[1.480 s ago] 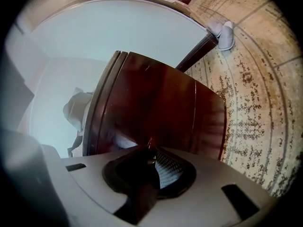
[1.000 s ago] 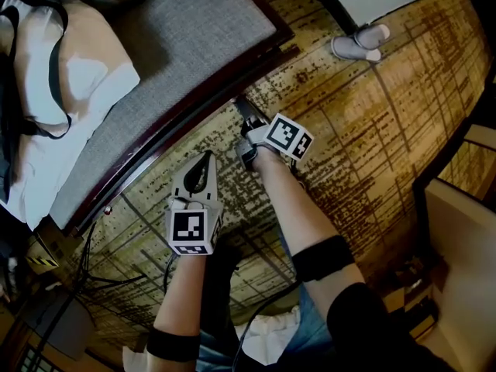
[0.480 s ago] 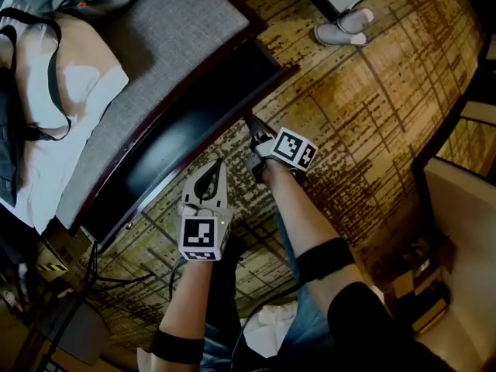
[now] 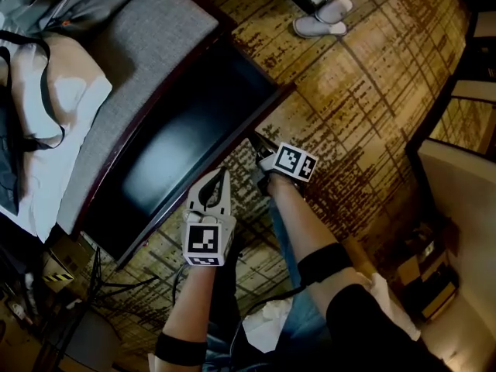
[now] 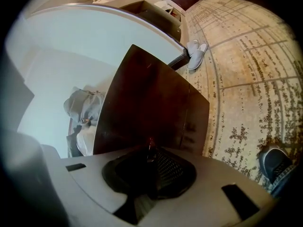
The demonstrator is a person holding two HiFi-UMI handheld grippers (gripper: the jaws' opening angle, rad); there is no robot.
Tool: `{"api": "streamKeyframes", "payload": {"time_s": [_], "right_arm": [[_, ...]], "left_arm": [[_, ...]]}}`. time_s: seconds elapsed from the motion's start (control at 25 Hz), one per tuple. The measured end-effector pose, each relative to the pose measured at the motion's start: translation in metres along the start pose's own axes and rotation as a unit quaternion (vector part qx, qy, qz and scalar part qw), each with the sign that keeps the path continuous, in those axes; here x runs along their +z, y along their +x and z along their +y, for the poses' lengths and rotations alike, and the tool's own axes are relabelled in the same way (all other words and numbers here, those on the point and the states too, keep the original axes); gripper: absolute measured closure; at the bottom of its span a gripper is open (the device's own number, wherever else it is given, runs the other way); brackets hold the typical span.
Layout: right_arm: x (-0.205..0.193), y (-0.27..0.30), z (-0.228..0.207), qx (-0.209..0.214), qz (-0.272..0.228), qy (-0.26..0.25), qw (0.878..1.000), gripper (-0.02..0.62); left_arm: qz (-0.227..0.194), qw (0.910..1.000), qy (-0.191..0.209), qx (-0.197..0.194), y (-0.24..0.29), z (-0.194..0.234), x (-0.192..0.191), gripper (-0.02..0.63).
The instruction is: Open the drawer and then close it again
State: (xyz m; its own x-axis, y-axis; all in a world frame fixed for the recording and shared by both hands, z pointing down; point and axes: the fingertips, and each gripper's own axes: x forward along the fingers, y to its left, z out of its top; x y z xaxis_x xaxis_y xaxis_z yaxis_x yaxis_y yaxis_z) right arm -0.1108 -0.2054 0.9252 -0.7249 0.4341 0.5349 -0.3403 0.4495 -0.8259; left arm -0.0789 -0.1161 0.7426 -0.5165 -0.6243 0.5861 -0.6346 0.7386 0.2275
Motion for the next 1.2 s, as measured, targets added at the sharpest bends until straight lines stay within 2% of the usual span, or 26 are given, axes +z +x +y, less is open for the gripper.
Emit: {"api": "streamKeyframes", "payload": {"time_s": [0.2, 0.32, 0.48, 0.52, 0.6, 0.8, 1.04, 1.2], "right_arm": [[-0.008, -0.033, -0.021, -0.022, -0.002, 0.007, 1.000, 0.523], [-0.008, -0.038, -0.024, -0.032, 0.000, 0.003, 0.999, 0.529], [-0.012, -0.042, -0.020, -0.049, 0.014, -0.012, 0.999, 0.529], [-0.011, -0.044, -0.016, -0.054, 0.018, -0.019, 0.998, 0.560], [-0.011, -0.055, -0.003, -0.060, 0.028, -0.033, 0.997, 0.562], [0.004, -0.108, 0.054, -0.077, 0.046, -0.086, 0.992, 0.594], [0.043, -0.175, 0.152, -0.065, 0.044, -0.175, 0.982, 0.595], [0.071, -0.203, 0.221, -0.042, 0.041, -0.256, 0.965, 0.595]], "left_arm": [[0.004, 0.9993, 0.028, -0.023, -0.001, -0.021, -0.002, 0.606], [0.005, 0.9993, 0.024, -0.027, -0.002, -0.030, 0.004, 0.606], [0.006, 0.9994, 0.017, -0.029, -0.007, -0.040, 0.016, 0.606], [0.006, 0.9993, 0.022, -0.031, -0.010, -0.041, 0.020, 0.606], [0.005, 0.9985, 0.040, -0.037, -0.019, -0.044, 0.027, 0.606], [0.003, 0.9978, 0.054, -0.038, -0.066, -0.057, 0.077, 0.606], [-0.005, 0.9983, 0.053, -0.023, -0.133, -0.069, 0.138, 0.606], [-0.023, 0.9972, 0.070, -0.017, -0.164, -0.072, 0.173, 0.606]]}}
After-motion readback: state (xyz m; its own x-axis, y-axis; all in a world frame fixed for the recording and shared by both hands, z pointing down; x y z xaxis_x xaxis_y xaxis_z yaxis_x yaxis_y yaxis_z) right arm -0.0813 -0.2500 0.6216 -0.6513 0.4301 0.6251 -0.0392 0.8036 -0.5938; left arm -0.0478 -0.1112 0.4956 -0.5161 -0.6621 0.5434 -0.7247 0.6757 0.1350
